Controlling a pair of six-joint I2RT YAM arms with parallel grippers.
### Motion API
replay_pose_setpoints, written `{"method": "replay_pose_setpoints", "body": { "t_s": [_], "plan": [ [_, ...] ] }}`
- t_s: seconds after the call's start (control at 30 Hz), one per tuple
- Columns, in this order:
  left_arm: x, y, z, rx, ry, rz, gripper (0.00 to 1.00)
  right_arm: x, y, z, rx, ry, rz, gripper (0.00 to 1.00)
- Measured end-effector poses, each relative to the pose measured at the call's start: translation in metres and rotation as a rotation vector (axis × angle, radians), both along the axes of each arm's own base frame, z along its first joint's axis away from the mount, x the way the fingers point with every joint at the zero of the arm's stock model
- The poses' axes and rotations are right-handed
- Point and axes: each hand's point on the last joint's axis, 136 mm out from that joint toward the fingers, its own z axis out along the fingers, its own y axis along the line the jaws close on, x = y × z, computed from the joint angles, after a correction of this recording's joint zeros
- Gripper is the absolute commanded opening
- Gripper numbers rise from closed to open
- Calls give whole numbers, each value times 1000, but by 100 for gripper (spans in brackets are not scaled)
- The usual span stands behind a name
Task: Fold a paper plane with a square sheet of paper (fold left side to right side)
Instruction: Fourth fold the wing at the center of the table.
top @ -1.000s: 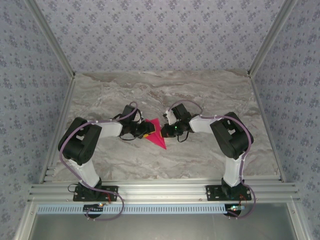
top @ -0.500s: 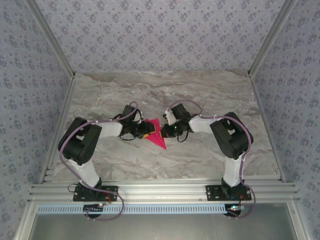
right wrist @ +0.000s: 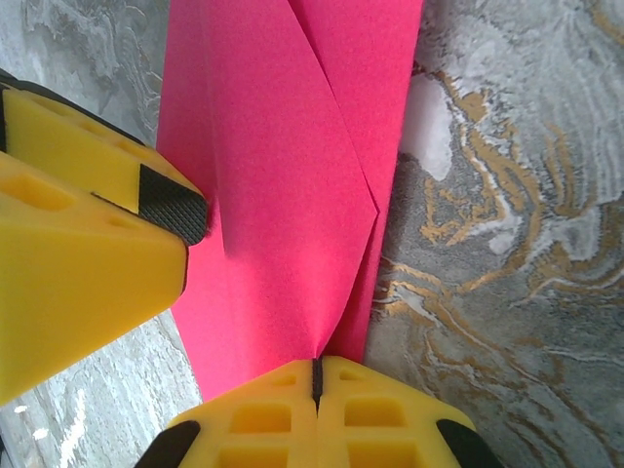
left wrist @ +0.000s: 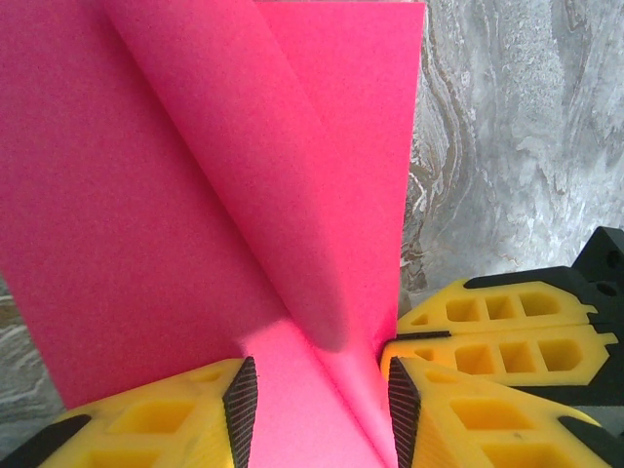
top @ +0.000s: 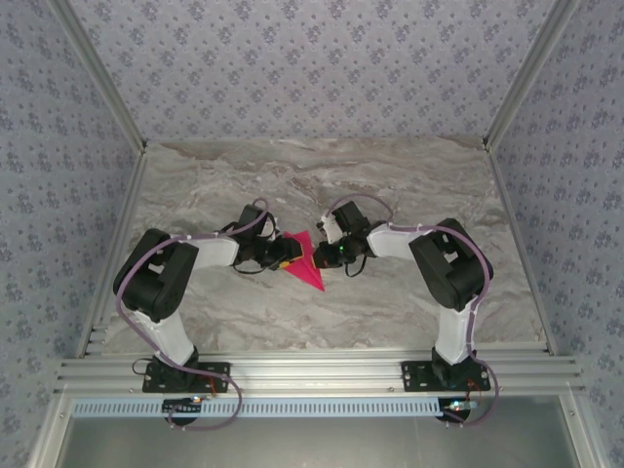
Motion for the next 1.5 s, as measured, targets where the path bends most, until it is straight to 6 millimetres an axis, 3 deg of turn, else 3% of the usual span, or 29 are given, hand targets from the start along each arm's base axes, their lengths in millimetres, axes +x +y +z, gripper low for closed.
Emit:
{"method": "replay_pose_setpoints", "body": {
  "t_s": [0.17, 0.37, 0.63, 0.97, 1.23, 1.5],
  "plan": [
    [-2, 2, 0, 20, -6, -4, 41, -1, 1, -1, -4, -3, 1, 1],
    [-4, 4, 14, 29, -26, -13, 31, -1, 1, -1, -7, -5, 4, 1],
    [16, -14, 33, -17, -70, -42, 25, -1, 1, -1, -11, -10, 10, 1],
    [14, -21, 1, 13, -1, -66, 24, -2, 5, -1, -18, -17, 31, 1],
    [12, -17, -6, 46, 2, -70, 24, -2, 5, -1, -24, -17, 33, 2],
    [12, -17, -9, 47, -5, -70, 23, -3, 4, 1, -41, -9, 32, 17]
  ]
}}
